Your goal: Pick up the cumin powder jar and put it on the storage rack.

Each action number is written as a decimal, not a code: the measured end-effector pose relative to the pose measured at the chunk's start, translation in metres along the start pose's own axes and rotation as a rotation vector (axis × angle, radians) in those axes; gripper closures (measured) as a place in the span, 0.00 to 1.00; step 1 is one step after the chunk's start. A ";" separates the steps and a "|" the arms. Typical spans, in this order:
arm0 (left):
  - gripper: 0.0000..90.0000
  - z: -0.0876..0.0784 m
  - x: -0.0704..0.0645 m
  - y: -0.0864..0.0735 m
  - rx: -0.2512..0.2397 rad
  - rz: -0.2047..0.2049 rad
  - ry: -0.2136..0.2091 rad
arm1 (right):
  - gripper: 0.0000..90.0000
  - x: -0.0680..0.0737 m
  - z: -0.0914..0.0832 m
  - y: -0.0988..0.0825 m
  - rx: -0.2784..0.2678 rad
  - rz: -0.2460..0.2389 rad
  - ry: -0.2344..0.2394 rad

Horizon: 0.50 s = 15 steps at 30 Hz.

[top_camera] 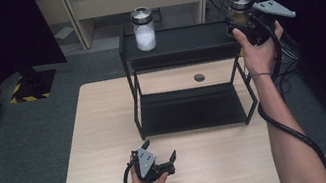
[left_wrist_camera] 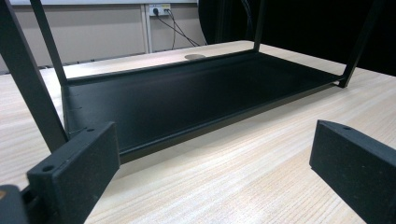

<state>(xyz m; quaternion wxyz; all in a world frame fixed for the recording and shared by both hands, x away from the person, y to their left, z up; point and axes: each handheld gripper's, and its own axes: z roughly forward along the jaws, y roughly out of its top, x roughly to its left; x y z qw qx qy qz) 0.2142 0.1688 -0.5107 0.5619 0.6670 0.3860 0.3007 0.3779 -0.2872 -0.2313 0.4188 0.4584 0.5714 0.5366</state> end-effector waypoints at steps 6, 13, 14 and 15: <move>0.01 0.000 -0.001 -0.001 -0.003 0.001 0.001 | 0.11 -0.003 -0.006 -0.001 -0.036 0.004 0.039; 0.01 0.000 -0.001 0.000 0.000 0.003 0.002 | 0.06 -0.003 -0.018 -0.003 -0.074 -0.035 0.067; 0.01 0.000 -0.001 0.000 -0.001 0.004 0.003 | 0.06 -0.004 -0.019 -0.003 -0.076 -0.034 0.068; 0.01 0.000 -0.001 0.000 -0.002 0.005 0.004 | 0.06 -0.004 -0.020 -0.004 -0.080 -0.033 0.070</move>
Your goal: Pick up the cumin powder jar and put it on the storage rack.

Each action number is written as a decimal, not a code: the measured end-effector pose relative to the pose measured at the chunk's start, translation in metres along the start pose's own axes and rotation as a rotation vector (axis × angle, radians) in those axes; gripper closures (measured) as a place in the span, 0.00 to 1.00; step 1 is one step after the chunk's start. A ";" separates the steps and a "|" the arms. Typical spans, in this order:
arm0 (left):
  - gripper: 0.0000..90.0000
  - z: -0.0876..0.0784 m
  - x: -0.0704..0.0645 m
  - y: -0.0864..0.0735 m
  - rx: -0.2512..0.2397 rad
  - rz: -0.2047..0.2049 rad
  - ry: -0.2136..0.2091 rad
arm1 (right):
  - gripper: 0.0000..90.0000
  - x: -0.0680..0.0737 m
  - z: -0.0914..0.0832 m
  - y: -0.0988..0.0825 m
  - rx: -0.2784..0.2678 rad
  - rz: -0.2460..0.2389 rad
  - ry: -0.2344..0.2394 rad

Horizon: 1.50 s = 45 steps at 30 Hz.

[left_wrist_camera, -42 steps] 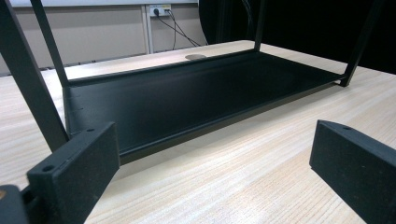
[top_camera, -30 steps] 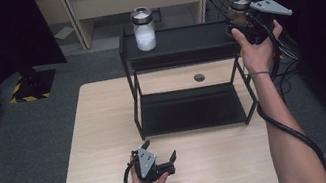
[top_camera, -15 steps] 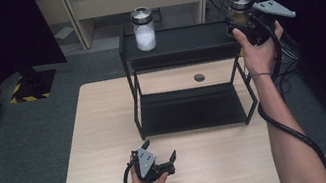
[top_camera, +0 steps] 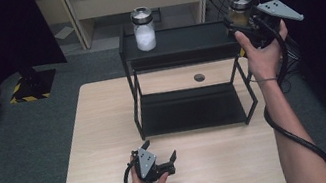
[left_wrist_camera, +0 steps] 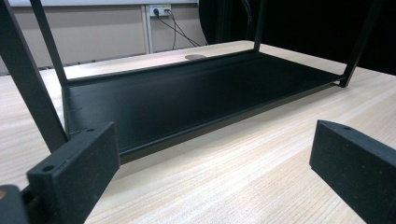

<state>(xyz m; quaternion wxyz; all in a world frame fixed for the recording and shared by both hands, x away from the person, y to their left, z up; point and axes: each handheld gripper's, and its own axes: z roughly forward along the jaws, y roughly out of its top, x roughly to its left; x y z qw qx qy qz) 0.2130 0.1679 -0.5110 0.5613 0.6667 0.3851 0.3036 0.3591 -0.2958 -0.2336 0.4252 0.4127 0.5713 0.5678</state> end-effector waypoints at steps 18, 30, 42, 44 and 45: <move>0.01 0.000 -0.002 0.000 -0.003 0.002 0.006 | 0.03 0.008 -0.034 -0.023 -0.069 -0.036 0.017; 0.01 0.000 -0.001 0.000 0.000 -0.001 0.004 | 0.03 0.010 -0.059 -0.042 -0.077 -0.042 0.007; 0.01 0.000 -0.001 0.000 -0.001 0.000 0.006 | 0.03 0.009 -0.068 -0.060 -0.062 -0.046 0.026; 0.01 0.000 -0.001 0.000 -0.002 0.000 0.006 | 0.03 0.009 -0.070 -0.064 -0.064 -0.042 0.027; 0.01 0.000 -0.001 0.000 -0.002 0.000 0.006 | 0.03 0.009 -0.071 -0.065 -0.062 -0.041 0.027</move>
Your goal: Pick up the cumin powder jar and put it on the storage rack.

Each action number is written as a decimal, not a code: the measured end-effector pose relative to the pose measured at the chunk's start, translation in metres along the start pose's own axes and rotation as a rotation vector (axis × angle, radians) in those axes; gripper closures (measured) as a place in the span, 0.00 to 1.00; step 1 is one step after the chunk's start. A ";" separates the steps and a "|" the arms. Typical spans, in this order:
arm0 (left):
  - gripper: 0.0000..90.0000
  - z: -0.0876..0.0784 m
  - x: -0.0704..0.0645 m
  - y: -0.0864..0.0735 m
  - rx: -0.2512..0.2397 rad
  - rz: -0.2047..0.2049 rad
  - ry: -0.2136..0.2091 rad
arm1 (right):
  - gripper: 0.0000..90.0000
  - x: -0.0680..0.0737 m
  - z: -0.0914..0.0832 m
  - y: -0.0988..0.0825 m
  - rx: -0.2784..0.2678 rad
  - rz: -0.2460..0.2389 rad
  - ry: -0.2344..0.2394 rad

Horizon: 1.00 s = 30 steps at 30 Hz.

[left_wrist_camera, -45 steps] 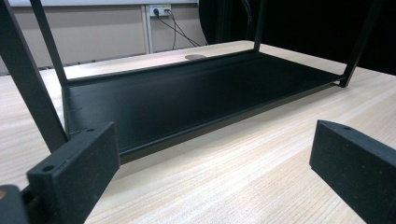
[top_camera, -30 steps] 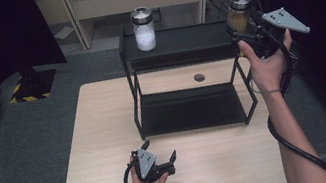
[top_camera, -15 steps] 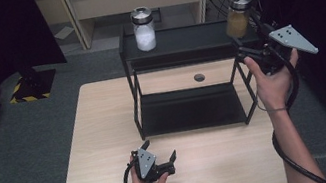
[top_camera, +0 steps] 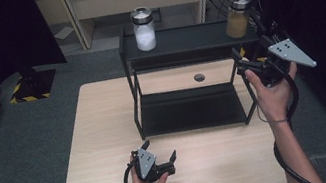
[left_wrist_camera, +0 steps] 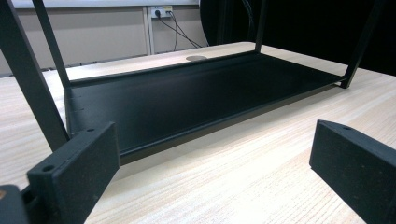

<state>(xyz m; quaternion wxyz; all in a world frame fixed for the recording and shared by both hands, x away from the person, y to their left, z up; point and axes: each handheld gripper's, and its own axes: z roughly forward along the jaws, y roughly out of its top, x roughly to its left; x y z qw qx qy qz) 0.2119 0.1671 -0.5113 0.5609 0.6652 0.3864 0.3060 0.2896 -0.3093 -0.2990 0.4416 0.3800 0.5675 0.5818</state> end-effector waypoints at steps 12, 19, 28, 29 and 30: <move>0.01 0.000 0.000 0.000 -0.003 0.000 0.001 | 0.03 0.000 -0.009 -0.015 0.005 0.005 0.008; 0.01 0.000 0.000 -0.001 -0.004 0.000 0.001 | 0.02 0.000 -0.017 -0.026 0.009 0.009 0.012; 0.01 0.000 -0.001 -0.001 -0.008 0.003 0.002 | 0.02 -0.001 -0.027 -0.037 0.007 0.020 0.012; 0.01 0.000 -0.001 -0.002 -0.009 0.004 0.001 | 0.02 -0.001 -0.027 -0.038 0.008 0.020 0.013; 0.01 0.000 -0.001 -0.002 -0.009 0.005 0.001 | 0.02 -0.001 -0.028 -0.038 0.008 0.020 0.012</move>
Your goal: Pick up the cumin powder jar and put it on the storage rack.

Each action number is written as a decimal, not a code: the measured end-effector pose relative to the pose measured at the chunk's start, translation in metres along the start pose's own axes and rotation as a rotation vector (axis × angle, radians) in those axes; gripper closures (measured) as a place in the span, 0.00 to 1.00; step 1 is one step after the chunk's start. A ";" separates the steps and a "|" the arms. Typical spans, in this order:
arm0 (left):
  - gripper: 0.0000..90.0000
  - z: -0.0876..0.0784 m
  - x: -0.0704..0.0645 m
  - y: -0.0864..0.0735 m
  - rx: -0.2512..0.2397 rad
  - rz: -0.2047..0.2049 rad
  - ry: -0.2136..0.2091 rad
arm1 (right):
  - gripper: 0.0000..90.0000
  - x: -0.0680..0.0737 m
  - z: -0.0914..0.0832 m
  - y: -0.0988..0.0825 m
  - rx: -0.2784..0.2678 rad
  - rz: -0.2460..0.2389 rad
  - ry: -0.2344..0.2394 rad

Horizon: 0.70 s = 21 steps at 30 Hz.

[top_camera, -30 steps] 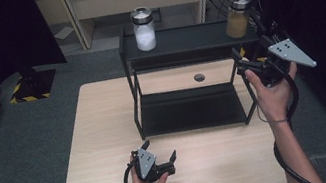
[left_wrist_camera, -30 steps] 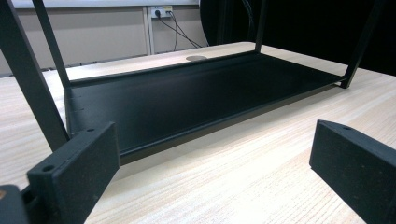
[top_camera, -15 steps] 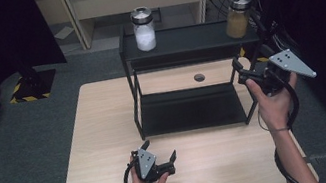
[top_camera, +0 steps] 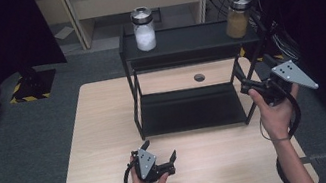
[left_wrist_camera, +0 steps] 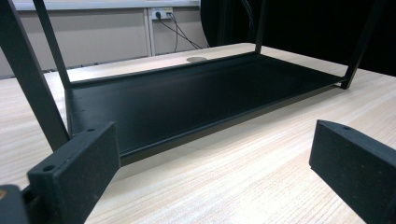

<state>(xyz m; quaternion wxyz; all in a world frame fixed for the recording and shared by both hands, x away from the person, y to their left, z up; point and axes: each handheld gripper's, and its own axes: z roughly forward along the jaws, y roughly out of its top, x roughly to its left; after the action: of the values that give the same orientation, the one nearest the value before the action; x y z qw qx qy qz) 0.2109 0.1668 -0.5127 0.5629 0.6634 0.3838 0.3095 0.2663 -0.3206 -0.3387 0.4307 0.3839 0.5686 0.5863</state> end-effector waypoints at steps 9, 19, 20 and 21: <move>0.01 0.000 0.000 -0.001 -0.003 0.001 0.001 | 0.02 0.000 -0.006 -0.010 0.019 0.002 0.004; 0.01 -0.001 -0.001 -0.001 -0.006 0.003 0.002 | 0.02 0.003 -0.011 -0.021 0.033 0.013 0.009; 0.01 -0.001 -0.001 -0.001 -0.006 0.003 0.003 | 0.02 0.003 -0.012 -0.023 0.033 0.014 0.009; 0.01 -0.001 -0.001 -0.001 -0.006 0.003 0.003 | 0.02 0.003 -0.012 -0.023 0.034 0.015 0.008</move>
<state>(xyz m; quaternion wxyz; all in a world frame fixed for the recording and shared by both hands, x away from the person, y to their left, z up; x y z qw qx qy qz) 0.2098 0.1665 -0.5136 0.5639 0.6618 0.3828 0.3123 0.2553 -0.3219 -0.3628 0.4174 0.3932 0.5773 0.5813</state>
